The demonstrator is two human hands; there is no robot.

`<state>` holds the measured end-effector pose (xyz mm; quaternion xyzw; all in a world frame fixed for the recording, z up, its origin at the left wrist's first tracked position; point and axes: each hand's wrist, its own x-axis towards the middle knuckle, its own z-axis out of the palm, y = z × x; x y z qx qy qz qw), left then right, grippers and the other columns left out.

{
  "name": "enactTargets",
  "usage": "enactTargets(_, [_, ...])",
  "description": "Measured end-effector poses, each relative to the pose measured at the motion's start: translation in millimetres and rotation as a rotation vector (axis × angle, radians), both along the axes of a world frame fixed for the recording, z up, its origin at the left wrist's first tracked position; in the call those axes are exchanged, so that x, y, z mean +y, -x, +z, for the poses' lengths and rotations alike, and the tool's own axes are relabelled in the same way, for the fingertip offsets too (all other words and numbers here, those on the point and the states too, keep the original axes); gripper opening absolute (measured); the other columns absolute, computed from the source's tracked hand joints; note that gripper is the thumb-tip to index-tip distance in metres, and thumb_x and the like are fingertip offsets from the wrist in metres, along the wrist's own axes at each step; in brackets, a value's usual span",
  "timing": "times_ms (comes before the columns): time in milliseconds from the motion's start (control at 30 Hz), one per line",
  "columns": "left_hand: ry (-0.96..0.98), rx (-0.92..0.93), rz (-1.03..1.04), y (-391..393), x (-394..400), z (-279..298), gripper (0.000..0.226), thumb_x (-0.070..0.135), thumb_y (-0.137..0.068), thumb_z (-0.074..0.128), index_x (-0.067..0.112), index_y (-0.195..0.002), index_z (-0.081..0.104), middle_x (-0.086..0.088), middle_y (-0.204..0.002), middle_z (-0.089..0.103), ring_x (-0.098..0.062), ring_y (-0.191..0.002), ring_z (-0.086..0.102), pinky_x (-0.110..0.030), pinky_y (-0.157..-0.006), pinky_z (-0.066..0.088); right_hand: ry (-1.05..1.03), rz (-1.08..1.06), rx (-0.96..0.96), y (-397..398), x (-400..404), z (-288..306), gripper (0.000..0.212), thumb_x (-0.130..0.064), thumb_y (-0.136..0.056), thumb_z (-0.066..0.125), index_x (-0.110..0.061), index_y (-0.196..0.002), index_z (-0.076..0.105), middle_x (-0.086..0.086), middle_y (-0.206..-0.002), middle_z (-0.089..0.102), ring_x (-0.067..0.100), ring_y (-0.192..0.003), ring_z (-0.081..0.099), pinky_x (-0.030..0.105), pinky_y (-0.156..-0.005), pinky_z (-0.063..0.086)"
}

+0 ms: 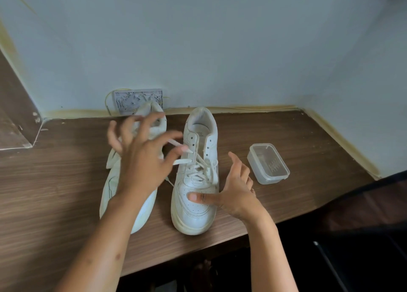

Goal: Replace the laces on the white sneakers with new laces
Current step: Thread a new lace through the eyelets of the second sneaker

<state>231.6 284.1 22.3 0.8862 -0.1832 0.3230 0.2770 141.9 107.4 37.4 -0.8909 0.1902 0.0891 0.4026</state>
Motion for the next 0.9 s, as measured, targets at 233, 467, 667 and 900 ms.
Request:
enactTargets(233, [0.181,-0.059,0.245,-2.2,7.7,2.6,0.021,0.044,-0.089,0.067,0.025,-0.082,0.073,0.010,-0.109,0.066,-0.026,-0.114,0.045,-0.054,-0.105,0.026,-0.003,0.004,0.004,0.9,-0.8,-1.0,0.148,-0.064,-0.045,0.089,-0.036,-0.151,-0.010,-0.001,-0.159,-0.004,0.027,-0.148,0.000,0.059,-0.119,0.008])
enactTargets(467, [0.109,0.041,0.130,-6.5,18.1,0.1,0.029,0.053,-0.088,0.062,0.034,-0.106,0.071,0.007,-0.129,0.056,-0.033,-0.124,0.038,-0.060,-0.107,0.021,0.007,0.005,0.009,-0.4,-1.0,-0.8,0.148,-0.063,-0.045,0.089,-0.034,-0.152,-0.010,0.000,-0.159,-0.003,0.027,-0.148,0.000,0.059,-0.119,0.008])
enactTargets(667, [-0.049,-0.050,-0.056,6.2,-8.0,4.7,0.009,0.040,-0.083,0.074,0.034,-0.077,0.076,0.013,-0.120,0.065,-0.026,-0.124,0.043,-0.060,-0.111,0.013,-0.010,-0.010,0.023,-0.2,-1.7,-1.8,0.149,-0.065,-0.043,0.089,-0.035,-0.151,-0.010,0.000,-0.159,-0.004,0.028,-0.148,-0.001,0.060,-0.118,0.011])
enactTargets(900, [0.154,0.020,0.269,-4.6,27.6,9.1,0.022,0.045,-0.089,0.063,0.027,-0.087,0.076,0.011,-0.118,0.063,-0.034,-0.117,0.044,-0.055,-0.104,0.027,-0.023,-0.029,0.058,-0.6,-2.2,-1.6,0.148,-0.065,-0.043,0.088,-0.038,-0.150,-0.011,0.000,-0.158,-0.005,0.029,-0.147,-0.004,0.062,-0.118,0.012])
